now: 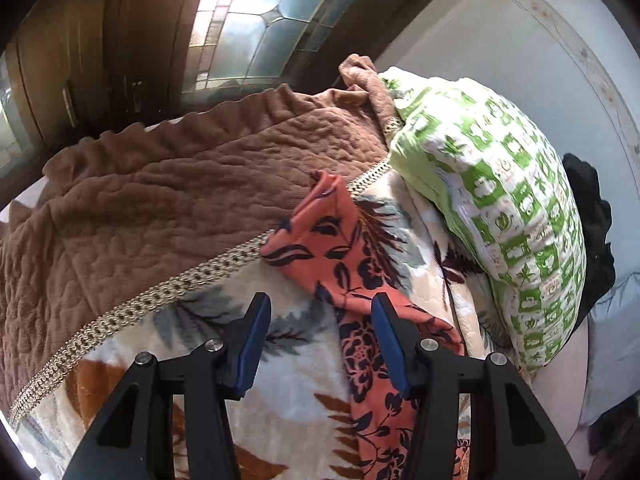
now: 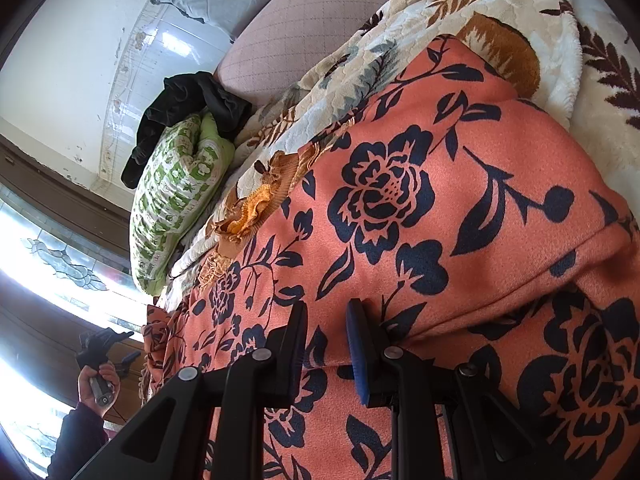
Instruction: Fold small clothes
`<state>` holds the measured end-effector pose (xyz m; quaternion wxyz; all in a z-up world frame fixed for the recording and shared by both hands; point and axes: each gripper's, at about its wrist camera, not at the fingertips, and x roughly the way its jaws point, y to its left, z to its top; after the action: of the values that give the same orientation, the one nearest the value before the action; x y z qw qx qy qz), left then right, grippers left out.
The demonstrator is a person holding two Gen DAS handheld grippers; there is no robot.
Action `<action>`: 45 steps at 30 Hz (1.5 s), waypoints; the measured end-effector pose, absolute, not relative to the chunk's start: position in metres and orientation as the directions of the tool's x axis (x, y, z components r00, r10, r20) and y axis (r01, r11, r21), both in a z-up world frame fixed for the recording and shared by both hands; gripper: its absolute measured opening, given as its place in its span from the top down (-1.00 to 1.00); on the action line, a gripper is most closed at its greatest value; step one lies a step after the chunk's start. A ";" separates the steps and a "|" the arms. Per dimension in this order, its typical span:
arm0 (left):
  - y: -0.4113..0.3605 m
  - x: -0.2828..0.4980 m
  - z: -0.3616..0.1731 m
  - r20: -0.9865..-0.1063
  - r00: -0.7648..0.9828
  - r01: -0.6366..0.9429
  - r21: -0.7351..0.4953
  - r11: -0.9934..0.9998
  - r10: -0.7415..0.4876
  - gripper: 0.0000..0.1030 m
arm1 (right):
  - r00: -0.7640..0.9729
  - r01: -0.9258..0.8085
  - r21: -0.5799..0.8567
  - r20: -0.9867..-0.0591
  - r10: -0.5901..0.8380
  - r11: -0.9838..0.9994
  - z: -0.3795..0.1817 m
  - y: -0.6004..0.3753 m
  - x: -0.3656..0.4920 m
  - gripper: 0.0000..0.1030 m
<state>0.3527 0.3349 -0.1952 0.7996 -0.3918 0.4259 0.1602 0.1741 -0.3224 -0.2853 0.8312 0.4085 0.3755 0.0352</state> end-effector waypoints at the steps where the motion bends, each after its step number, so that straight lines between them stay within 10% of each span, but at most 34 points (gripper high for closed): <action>1: 0.339 0.346 -0.200 -0.803 0.589 -0.591 -0.503 0.630 -0.090 -0.03 | 0.716 0.248 0.705 -0.596 0.365 0.664 -0.285 -0.322 0.174 0.54; 18: 0.322 0.410 -0.233 -0.858 0.514 -0.619 -0.385 0.685 -0.018 0.00 | 0.721 0.234 0.697 -0.592 0.360 0.678 -0.286 -0.318 0.179 0.54; 32: 0.300 0.457 -0.158 -0.695 0.715 -0.379 -0.467 0.799 -0.067 0.00 | 0.721 0.215 0.696 -0.586 0.369 0.685 -0.288 -0.318 0.182 0.54; 45: 0.346 0.389 -0.213 -0.801 0.596 -0.463 -0.398 0.792 -0.054 0.00 | 0.723 0.212 0.697 -0.583 0.370 0.685 -0.288 -0.318 0.182 0.54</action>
<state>0.3886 0.3461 -0.2131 0.8420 -0.2987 0.4326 0.1215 0.1817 -0.3175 -0.2881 0.8406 0.3938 0.3690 0.0470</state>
